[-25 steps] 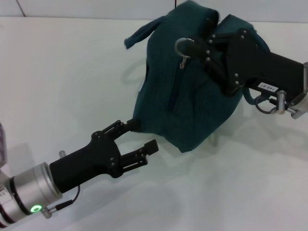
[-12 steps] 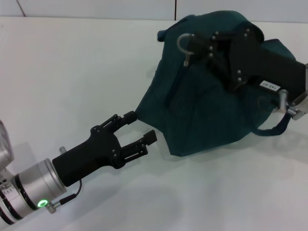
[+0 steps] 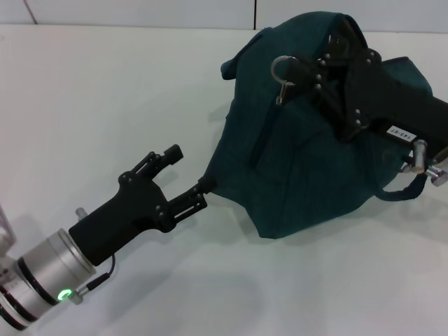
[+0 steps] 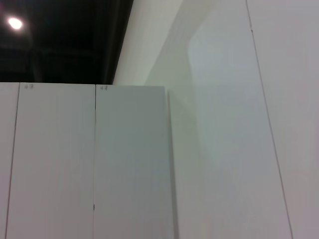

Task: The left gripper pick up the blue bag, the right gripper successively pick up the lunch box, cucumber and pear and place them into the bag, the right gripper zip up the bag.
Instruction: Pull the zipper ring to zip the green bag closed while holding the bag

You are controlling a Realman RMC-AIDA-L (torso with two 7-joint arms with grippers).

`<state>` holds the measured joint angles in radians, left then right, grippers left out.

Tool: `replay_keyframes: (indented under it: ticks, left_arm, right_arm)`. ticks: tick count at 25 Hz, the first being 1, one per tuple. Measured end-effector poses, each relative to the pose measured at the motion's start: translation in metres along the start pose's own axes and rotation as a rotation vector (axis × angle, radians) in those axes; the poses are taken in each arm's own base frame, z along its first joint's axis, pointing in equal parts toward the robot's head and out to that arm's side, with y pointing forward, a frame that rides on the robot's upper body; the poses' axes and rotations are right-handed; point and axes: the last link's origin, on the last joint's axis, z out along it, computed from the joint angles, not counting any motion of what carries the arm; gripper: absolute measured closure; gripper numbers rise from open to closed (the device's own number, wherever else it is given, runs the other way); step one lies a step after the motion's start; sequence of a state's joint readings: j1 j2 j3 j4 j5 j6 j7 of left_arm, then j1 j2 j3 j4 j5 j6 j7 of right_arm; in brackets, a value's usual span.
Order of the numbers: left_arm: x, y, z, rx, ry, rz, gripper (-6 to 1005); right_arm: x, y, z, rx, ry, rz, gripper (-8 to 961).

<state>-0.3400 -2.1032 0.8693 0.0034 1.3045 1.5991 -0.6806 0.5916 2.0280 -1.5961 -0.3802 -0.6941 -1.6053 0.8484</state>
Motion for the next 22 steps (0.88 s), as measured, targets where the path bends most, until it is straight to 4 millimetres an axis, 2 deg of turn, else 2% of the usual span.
replay_keyframes:
  ticks: [6, 22]
  left_arm:
    - [-0.004, 0.002, 0.000, 0.063, 0.027, 0.084, 154]
    - [-0.008, 0.008, 0.023, -0.039, -0.044, 0.059, 169]
  right_arm:
    - [-0.001, 0.001, 0.000, -0.004, -0.004, -0.001, 949]
    - [-0.007, 0.006, 0.002, -0.057, -0.043, 0.000, 949]
